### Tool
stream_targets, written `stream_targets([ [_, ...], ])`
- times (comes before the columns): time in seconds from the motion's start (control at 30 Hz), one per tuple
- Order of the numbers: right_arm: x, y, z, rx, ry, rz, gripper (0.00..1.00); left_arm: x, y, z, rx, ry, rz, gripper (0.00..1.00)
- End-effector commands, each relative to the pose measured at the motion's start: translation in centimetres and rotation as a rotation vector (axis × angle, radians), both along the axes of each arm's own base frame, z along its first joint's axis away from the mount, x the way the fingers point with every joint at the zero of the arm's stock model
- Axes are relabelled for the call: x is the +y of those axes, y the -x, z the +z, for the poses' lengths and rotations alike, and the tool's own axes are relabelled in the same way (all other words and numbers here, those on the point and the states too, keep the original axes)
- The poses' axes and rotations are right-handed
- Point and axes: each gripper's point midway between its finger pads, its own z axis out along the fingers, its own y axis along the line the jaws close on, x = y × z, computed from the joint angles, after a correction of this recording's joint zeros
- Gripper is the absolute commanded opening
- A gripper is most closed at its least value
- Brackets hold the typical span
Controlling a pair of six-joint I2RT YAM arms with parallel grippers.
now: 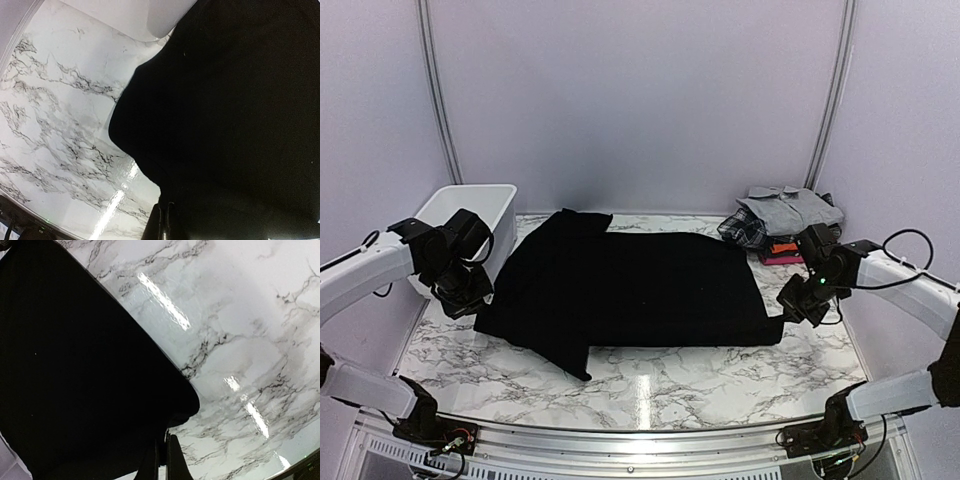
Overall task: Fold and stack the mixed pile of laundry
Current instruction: Fold the flattened T-shirt at the center of the board.
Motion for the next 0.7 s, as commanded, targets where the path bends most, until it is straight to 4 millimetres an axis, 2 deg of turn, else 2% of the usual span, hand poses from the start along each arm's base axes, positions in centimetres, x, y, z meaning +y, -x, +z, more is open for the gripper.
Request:
stream_targets([
  [0.0,-0.6,-3.4,1.3,-0.07,0.009,0.024,0.0,0.8,-2.2,-0.2,-0.02,-0.069,-0.009,0.0],
  [0.1,-0.7,-5.1,0.9,-0.071,0.001,0.036,0.0,1.0,-3.7,-0.7,-0.023,-0.086,-0.001,0.0],
  [0.3,-0.3,-8.2,-1.1,-0.051,-0.007,0.064,0.0,1.0,-7.5,-1.5,-0.043,-0.12,0.0,0.0],
  [0.37,-0.3,-9.3,-1.2,-0.061,-0.005,0.074,0.1,0.7,-8.6,-1.9,-0.048,-0.122,-0.012,0.0],
  [0.4,-0.3,-9.7,-1.2,-0.062,-0.002,0.079,0.17,0.7,-8.9,-2.2,-0.038,-0.128,-0.016,0.04],
  [0.43,-0.4,-10.0,-1.1,-0.065,0.004,0.084,0.25,0.7,-9.1,-2.4,-0.034,-0.132,-0.018,0.14],
  [0.5,-0.8,-10.5,-0.5,-0.082,0.02,0.098,0.43,0.9,-9.2,-2.1,-0.041,-0.134,-0.013,0.4],
  [0.57,-1.0,-10.5,0.5,-0.111,0.039,0.122,0.56,1.0,-9.0,-1.3,-0.069,-0.131,-0.015,0.56],
  [0.67,-0.6,-9.0,0.6,-0.117,0.024,0.18,0.57,1.6,-7.9,-0.5,-0.091,-0.138,-0.036,0.64],
])
